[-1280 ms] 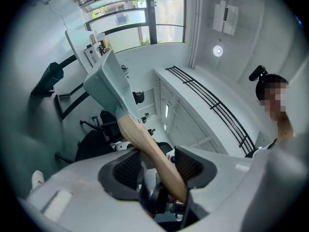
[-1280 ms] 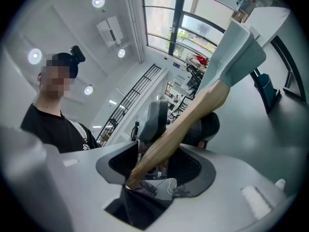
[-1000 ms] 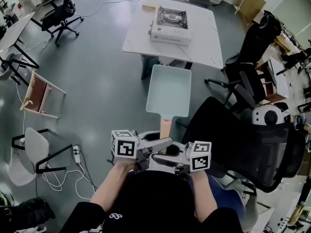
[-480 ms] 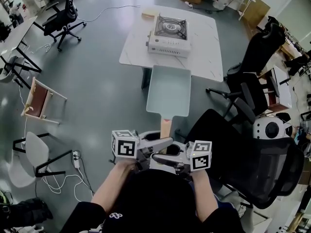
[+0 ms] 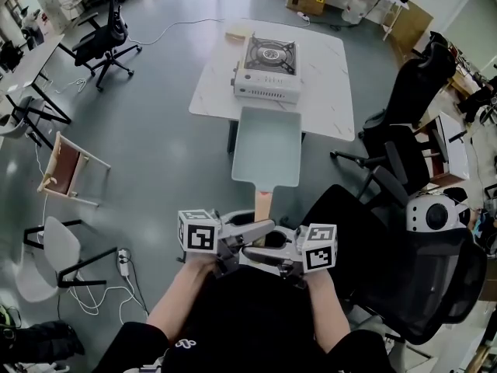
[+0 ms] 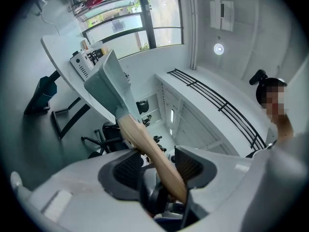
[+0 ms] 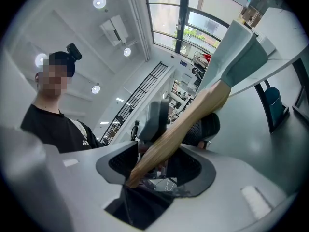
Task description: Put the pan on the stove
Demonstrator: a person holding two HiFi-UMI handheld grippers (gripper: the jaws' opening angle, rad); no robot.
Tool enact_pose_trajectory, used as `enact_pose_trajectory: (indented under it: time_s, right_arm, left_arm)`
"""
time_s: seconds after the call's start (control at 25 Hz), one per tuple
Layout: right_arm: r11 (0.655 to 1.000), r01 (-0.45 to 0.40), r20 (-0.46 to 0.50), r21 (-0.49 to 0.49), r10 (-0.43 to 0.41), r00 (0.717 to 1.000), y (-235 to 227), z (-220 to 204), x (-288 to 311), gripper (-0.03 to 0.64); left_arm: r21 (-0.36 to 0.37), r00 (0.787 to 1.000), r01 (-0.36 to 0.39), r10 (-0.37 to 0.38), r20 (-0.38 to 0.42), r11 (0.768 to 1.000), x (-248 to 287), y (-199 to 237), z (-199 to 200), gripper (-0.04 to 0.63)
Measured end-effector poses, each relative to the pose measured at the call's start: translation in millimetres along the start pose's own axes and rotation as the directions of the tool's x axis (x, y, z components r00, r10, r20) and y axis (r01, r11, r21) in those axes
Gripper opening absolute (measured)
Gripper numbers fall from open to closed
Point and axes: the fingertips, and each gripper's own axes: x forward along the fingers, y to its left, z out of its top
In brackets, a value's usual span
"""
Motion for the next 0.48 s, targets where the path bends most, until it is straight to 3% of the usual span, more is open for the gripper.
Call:
enact_pose_trajectory:
  time_s: [0.48]
  right_arm:
    - [1.000, 0.002, 0.000, -0.006, -0.002, 1.000, -29.7, 35.8, -7.2, 0.233]
  left_arm:
    - [0.018, 1.000, -0.003, 0.003, -0.014, 1.000, 20.1, 25.9, 35.1, 0.219]
